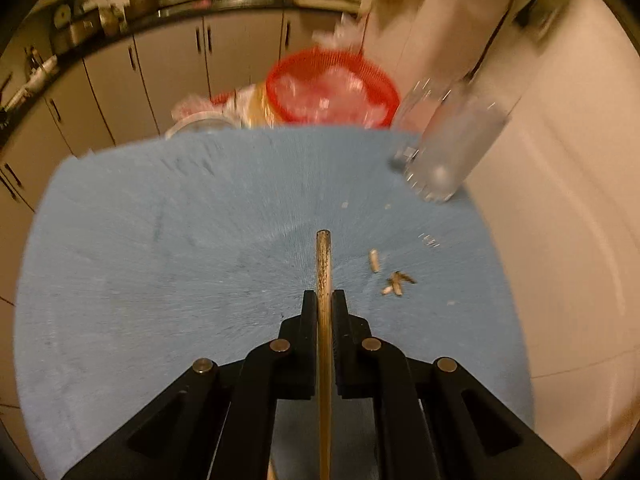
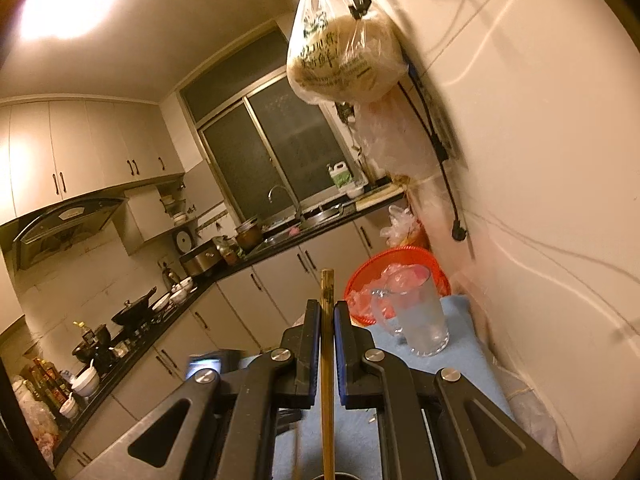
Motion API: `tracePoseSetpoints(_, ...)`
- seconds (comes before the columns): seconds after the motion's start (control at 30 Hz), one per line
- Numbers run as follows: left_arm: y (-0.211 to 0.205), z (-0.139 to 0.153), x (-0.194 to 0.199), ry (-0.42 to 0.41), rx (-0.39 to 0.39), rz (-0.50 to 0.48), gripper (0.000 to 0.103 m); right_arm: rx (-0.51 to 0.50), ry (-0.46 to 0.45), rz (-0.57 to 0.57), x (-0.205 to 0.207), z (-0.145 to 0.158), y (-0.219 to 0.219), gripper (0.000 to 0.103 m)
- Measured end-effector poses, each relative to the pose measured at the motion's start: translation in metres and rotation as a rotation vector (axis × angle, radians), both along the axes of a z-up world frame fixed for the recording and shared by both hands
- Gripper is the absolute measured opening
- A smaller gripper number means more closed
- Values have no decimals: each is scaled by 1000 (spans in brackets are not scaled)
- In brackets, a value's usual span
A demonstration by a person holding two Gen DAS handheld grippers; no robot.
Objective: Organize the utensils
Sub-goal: 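Lift the chopsticks and carry them toward the black holder with both tools, then lower the chopsticks into the black holder and open both tools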
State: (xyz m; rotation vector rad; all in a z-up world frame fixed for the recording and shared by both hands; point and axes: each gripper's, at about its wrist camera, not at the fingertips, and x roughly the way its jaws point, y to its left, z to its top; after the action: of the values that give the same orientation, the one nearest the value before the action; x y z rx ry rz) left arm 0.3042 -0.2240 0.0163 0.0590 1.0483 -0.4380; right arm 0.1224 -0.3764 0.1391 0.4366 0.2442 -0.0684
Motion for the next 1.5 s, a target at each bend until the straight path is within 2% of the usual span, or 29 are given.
tracePoseSetpoints(0.13, 26, 55, -35, -95, -72, 6, 7, -19, -18, -20, -6, 4, 6, 7)
tracePoseSetpoints(0.23, 39, 82, -56, -164, -95, 10, 7, -37, -27, -39, -10, 4, 11, 7)
tracePoseSetpoints(0.3, 47, 94, -69, -191, -118, 5, 7, -31, -25, -41, -10, 1, 10, 7)
tracePoseSetpoints(0.53, 58, 126, -78, -255, -167, -7, 7, -37, -5, -48, -4, -8, 10, 7)
tracePoseSetpoints(0.8, 60, 168, -109, -304, -280, -76, 7, -24, 20, -53, 3, -20, 6, 7)
tracePoseSetpoints(0.87, 58, 172, -114, -301, -302, -101, 7, -23, 27, -53, 5, -23, 5, 7)
tracePoseSetpoints(0.97, 48, 172, -120, -291, -297, -145, 7, -19, 39, -51, 7, -28, 5, 7)
tracePoseSetpoints(1.3, 11, 113, -119, -175, -206, -186, 7, 21, 126, -16, 14, -54, 3, 7)
tracePoseSetpoints(1.5, 9, 93, -115, -150, -155, -164, 7, 49, 166, 28, 16, -63, 3, 11)
